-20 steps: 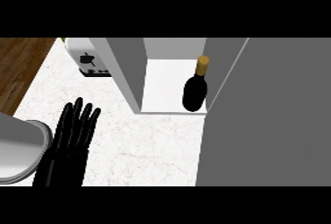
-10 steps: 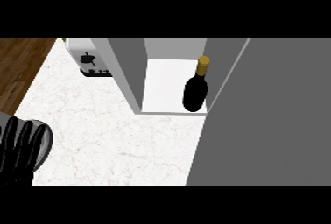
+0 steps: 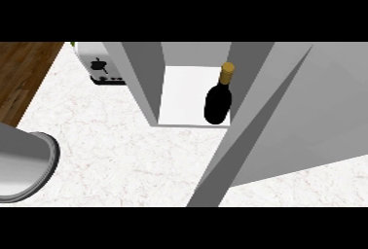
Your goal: Pick up the wine, place it into the cabinet and close the cabinet
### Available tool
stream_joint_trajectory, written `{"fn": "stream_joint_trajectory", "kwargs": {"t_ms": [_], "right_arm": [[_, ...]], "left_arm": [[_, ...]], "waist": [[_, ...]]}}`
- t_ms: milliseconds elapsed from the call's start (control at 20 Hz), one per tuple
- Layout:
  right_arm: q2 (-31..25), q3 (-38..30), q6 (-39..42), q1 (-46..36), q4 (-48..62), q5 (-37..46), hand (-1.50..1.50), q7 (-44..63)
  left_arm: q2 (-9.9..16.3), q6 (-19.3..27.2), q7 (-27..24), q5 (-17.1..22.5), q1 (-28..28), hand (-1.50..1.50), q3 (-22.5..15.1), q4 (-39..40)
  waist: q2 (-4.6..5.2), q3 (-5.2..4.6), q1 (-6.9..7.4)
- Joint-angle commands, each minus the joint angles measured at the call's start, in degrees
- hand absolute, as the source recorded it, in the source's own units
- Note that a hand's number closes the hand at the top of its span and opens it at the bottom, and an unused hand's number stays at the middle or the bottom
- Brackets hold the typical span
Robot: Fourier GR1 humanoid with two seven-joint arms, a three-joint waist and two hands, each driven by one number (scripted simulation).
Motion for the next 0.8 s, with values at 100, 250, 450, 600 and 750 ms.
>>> {"fn": "stream_joint_trajectory", "kwargs": {"t_ms": [100, 250, 450, 600, 750], "right_arm": [[0.9, 6.1, -11.9, -15.3, 9.2, 6.2, 1.50, 0.2], [0.8, 4.1, -16.5, -24.7, 14.9, 4.1, 1.50, 1.8], [0.9, 0.7, -22.7, -35.5, 21.6, 0.3, 1.50, 4.2], [0.9, -2.2, -24.9, -40.7, 25.1, -1.4, 1.50, 5.6], [0.9, -2.8, -27.5, -46.2, 36.4, -2.9, 1.50, -1.5]], "left_arm": [[1.6, -10.4, -1.2, 3.2, 5.0, -1.50, 8.6, 3.3], [2.1, -8.7, 2.4, 4.7, 4.7, -1.50, 10.8, -0.2], [1.9, -14.0, 3.5, 6.5, 6.9, -1.50, 13.7, 0.8], [0.7, -13.7, 5.5, 6.7, 6.9, -1.50, 15.2, -0.1], [0.3, -17.3, 5.9, 7.2, 6.8, -1.50, 16.7, 2.8]], "waist": [[0.13, -0.04, 0.37], [0.26, 0.00, 0.44], [0.25, 0.00, 0.74], [0.22, 0.05, 0.22], [0.39, 0.04, 0.68]]}}
